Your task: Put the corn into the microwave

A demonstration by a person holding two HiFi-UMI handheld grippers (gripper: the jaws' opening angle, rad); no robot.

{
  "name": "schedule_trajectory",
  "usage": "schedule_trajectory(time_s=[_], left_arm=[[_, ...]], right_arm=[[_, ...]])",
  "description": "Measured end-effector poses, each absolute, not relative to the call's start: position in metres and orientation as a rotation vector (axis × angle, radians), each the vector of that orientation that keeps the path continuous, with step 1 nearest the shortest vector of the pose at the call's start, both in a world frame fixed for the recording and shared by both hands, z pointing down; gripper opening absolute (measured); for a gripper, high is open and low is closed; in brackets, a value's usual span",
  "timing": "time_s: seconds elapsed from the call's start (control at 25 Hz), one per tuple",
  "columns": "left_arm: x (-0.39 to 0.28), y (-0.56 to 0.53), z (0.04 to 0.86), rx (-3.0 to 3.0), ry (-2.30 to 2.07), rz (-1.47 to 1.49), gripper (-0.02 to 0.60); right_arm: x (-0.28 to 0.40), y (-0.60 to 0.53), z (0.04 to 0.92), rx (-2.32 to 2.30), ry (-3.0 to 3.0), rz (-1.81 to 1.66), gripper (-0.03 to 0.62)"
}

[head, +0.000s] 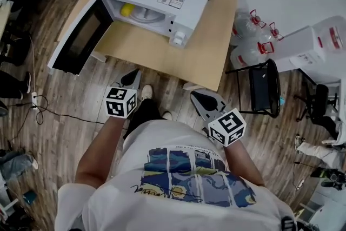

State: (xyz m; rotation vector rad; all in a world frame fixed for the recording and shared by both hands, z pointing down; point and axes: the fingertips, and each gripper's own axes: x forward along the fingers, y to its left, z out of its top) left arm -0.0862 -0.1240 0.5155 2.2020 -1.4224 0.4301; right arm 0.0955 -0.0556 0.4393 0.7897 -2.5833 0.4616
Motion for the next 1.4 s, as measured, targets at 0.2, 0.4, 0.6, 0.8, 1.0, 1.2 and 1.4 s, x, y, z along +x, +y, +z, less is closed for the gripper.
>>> schedule_trajectory(time_s=[0.2,0.4,0.6,0.8,1.0,1.2,1.4], left_arm=[[-0.049,-0.077,0.504,2.301,-1.266,0.47,0.008],[-0.029,-0.054,0.501,2.324,-1.198,0.461,0.009],[-0.026,-0.04,0.491,2.337,-1.2,0.448,0.009],[-0.043,-0.032,0.487,2.312,-1.25,0.451,0.009],[-0.053,-0.017,0.492,2.266,-1.286,0.459,0.009],[-0.05,-0.011,0.498,2.247,-1.276,0.488,0.009],[-0.051,-0.009,0.501,2.245,-1.255,0.522,0.009]], right_arm=[[0.1,-0.032,0.442,0.79,-2.604,0.478,0.011],[0.096,-0.019,0.443,0.778,-2.616,0.464,0.011],[0.092,-0.008,0.44,0.743,-2.625,0.428,0.009],[0.086,-0.002,0.439,0.716,-2.639,0.405,0.009],[0.08,0.005,0.443,0.675,-2.65,0.409,0.009],[0.083,0.006,0.455,0.66,-2.637,0.429,0.009],[0.08,0.007,0.463,0.649,-2.62,0.434,0.009]])
